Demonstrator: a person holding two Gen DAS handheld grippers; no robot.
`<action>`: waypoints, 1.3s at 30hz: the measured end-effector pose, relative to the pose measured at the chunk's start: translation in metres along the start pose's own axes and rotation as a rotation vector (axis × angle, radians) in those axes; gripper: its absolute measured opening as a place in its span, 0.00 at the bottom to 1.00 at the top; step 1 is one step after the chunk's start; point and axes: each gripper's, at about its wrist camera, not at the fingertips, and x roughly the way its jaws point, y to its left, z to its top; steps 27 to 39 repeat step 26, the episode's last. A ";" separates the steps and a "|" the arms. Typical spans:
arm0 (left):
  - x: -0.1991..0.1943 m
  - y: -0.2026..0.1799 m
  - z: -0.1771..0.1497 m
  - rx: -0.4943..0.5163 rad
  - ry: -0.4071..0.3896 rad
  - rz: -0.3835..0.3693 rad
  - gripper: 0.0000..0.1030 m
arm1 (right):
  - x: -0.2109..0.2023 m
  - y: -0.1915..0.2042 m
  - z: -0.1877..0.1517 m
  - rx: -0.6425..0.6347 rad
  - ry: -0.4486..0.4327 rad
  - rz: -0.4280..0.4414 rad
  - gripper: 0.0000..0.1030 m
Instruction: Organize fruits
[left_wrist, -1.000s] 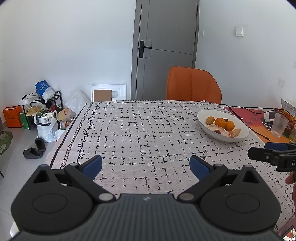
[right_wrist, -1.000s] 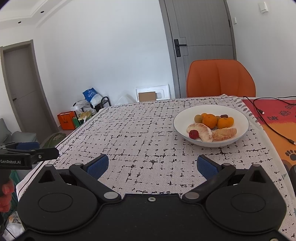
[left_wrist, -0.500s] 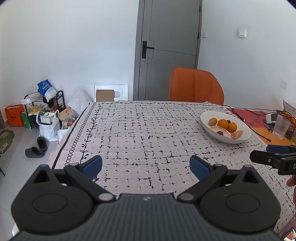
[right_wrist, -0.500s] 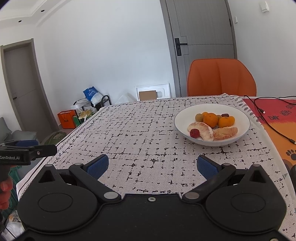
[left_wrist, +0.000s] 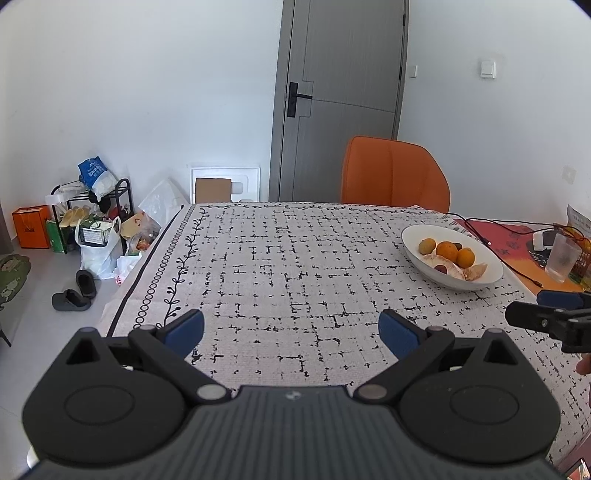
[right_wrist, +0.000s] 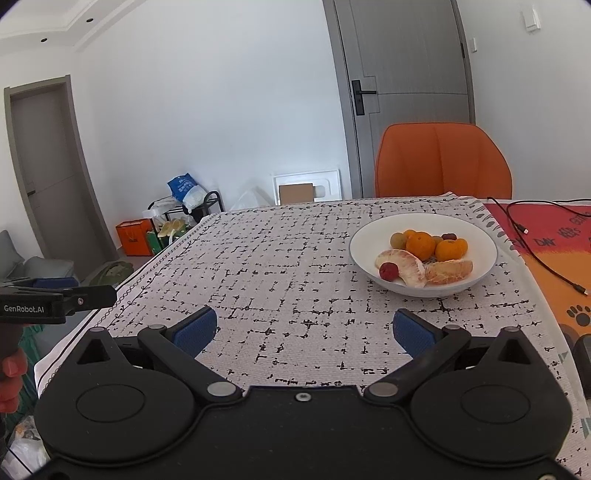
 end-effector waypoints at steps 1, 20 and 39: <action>0.000 0.000 0.000 0.001 -0.001 -0.001 0.97 | -0.001 0.000 0.000 0.000 0.000 0.000 1.00; 0.000 0.000 -0.001 0.003 0.005 -0.002 0.97 | 0.001 0.002 -0.004 -0.005 0.013 -0.004 1.00; 0.001 0.000 -0.002 0.006 0.007 0.000 0.97 | 0.002 0.002 -0.005 -0.007 0.016 -0.001 1.00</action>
